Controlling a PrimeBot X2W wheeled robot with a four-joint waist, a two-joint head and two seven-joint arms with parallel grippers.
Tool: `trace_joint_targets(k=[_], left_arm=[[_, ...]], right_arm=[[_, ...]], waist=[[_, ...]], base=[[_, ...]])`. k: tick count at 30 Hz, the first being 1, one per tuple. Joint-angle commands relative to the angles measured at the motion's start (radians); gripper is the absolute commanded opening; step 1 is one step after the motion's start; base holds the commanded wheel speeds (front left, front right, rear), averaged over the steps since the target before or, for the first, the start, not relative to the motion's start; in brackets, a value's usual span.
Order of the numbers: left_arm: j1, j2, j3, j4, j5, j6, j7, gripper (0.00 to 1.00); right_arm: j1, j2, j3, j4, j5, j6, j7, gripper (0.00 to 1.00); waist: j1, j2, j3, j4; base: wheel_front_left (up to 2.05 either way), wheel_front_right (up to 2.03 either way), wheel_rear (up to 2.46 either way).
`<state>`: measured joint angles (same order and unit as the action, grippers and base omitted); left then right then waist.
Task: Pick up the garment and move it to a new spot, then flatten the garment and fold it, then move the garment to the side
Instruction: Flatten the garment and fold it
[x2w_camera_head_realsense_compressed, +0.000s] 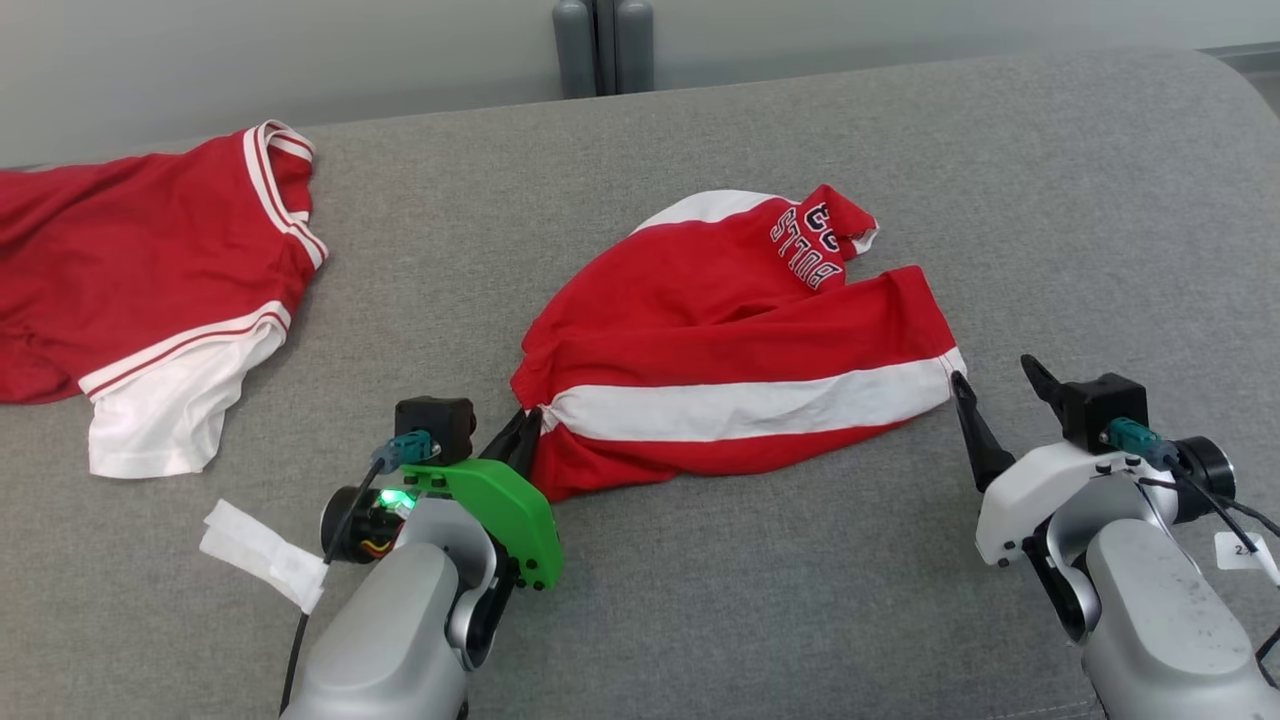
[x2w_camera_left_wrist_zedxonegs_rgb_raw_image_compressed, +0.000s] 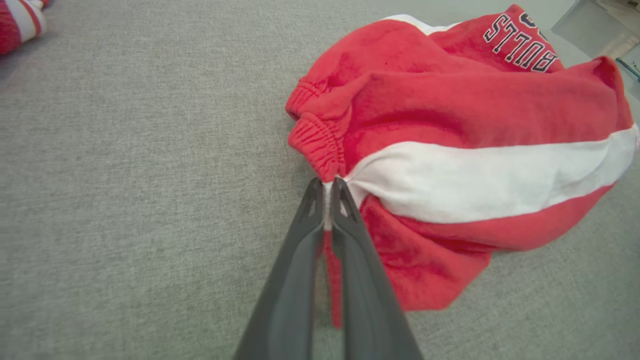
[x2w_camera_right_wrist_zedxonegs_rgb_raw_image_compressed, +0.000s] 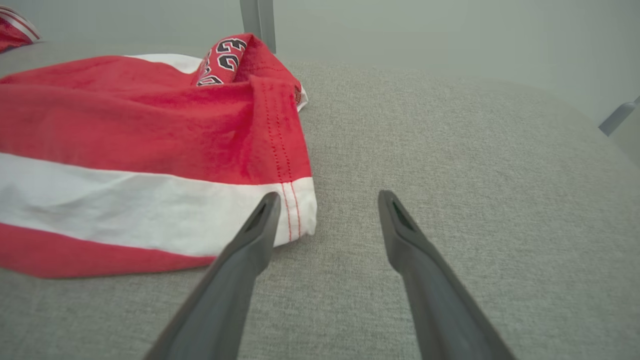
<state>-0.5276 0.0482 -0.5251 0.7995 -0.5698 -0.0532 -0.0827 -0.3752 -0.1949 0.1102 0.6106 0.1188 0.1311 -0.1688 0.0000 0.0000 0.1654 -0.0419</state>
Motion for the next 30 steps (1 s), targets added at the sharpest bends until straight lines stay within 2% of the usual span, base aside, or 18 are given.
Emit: trace_joint_targets(k=[1, 10, 11, 12, 13, 14, 15, 17, 23, 30], left_arm=[[-0.018, 0.004, -0.005, 0.0, -0.009, 0.005, -0.01, 0.0], [-0.017, 0.004, -0.028, 0.004, -0.025, 0.011, -0.046, 0.0], [-0.016, 0.004, -0.032, 0.004, -0.027, 0.011, -0.049, 0.0], [-0.015, 0.004, -0.035, 0.004, -0.029, 0.012, -0.052, 0.0], [-0.015, 0.004, -0.039, 0.003, -0.029, 0.013, -0.052, 0.0], [-0.012, 0.004, -0.043, 0.003, -0.033, 0.016, -0.06, 0.0], [-0.01, 0.004, -0.045, 0.003, -0.034, 0.016, -0.061, 0.0], [-0.007, 0.004, -0.046, 0.005, -0.037, 0.017, -0.065, 0.0], [-0.004, 0.009, -0.045, 0.007, -0.043, 0.019, -0.082, 0.0], [-0.006, 0.022, -0.024, -0.043, -0.044, 0.019, -0.145, 0.0]], right_arm=[[-0.025, -0.009, 0.013, 0.025, 0.012, -0.001, -0.003, 1.0], [-0.14, -0.045, 0.165, 0.203, 0.14, -0.001, 0.02, 1.0], [-0.147, -0.051, 0.185, 0.212, 0.153, -0.001, 0.017, 0.93], [-0.158, -0.058, 0.204, 0.222, 0.167, -0.001, 0.009, 0.5], [-0.165, -0.062, 0.221, 0.229, 0.176, -0.001, 0.005, 0.42], [-0.174, -0.065, 0.255, 0.242, 0.205, -0.001, -0.004, 0.18], [-0.178, -0.068, 0.268, 0.247, 0.218, -0.001, -0.007, 0.15], [-0.186, -0.078, 0.297, 0.254, 0.242, -0.001, -0.011, 0.0], [-0.204, -0.097, 0.368, 0.266, 0.302, -0.001, -0.031, 0.0], [-0.217, -0.13, 0.395, 0.189, 0.347, -0.001, -0.084, 0.0]], waist=[[0.0, 0.0, 0.008, 0.011], [0.0, 0.0, 0.021, 0.037], [0.0, 0.0, 0.022, 0.038], [0.0, 0.0, 0.022, 0.04], [0.0, 0.0, 0.021, 0.041], [0.0, 0.0, 0.018, 0.041], [0.0, 0.0, 0.017, 0.04], [0.0, 0.0, 0.014, 0.037], [0.0, 0.0, 0.012, 0.024], [0.0, 0.0, -0.009, 0.01]], base=[[0.0, 0.0, 0.0], [0.0, 0.0, 0.0], [0.0, 0.0, 0.0], [0.0, 0.0, 0.0], [0.0, 0.0, 0.0], [0.0, 0.0, 0.0], [0.0, 0.0, 0.0], [0.0, 0.0, 0.0], [0.0, 0.0, 0.0], [0.0, 0.0, 0.0]])
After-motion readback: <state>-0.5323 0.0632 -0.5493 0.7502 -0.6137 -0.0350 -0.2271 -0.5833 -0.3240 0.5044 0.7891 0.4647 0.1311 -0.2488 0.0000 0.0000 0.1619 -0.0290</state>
